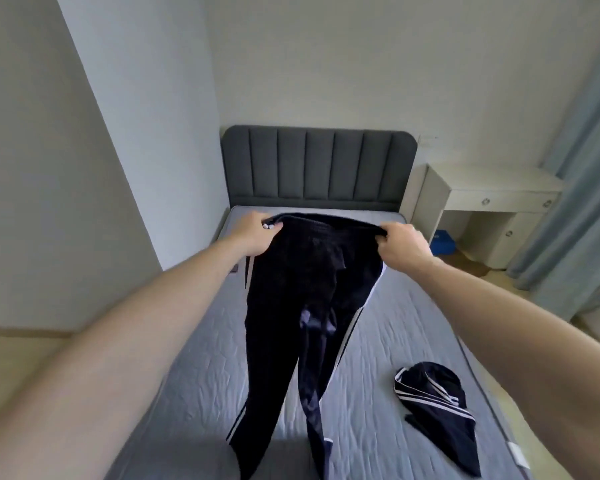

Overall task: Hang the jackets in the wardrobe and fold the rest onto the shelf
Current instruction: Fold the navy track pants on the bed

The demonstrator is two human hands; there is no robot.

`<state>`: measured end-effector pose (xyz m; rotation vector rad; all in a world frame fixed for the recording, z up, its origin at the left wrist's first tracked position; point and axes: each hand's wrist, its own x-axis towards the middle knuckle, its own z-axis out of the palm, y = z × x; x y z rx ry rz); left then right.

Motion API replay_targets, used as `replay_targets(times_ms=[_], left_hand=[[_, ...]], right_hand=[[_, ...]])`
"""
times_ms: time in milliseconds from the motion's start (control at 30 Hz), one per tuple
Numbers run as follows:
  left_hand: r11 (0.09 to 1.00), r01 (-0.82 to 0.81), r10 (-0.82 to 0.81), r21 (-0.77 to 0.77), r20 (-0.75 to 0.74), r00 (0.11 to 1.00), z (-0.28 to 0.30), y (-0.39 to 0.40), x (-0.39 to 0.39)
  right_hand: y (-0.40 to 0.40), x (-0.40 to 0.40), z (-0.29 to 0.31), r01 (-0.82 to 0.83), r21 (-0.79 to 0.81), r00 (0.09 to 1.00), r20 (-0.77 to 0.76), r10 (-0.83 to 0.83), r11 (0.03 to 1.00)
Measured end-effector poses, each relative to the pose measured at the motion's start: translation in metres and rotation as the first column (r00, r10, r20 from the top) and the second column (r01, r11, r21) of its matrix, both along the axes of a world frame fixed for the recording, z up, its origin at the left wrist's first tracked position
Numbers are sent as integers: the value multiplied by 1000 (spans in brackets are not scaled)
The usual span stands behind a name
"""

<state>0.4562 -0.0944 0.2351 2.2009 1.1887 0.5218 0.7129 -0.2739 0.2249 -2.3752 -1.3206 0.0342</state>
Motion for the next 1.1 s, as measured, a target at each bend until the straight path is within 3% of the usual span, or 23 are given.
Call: replay_targets(times_ms=[233,333,433,600,767,1000,1100], left_hand=[[923,-51,-42,381,232,972,153,29,27],[903,-37,-89,428,270,959,170,30,22],[906,13,-138,424,266,954,147,21,13],[961,102,-150,258,173,973,31,1,-3],[990,133,-131,-42,42,990,-145,-29,-19],[925,53,-137,-375,-202,970,-414,-119,-78],[883,32,-184,-468,-283,941,-488,-162,-108]], right_hand=[[33,31,149,-27,461,992,120,-33,887],[27,31,170,-70,533,990,139,-6,843],[16,27,152,-113,510,985,170,29,852],[-12,19,40,-131,320,987,135,92,938],[-46,5,-133,-114,-48,993,3,114,992],[-125,-53,-390,-181,-439,965,-254,72,880],[-166,-83,-463,-242,-551,932,-362,32,799]])
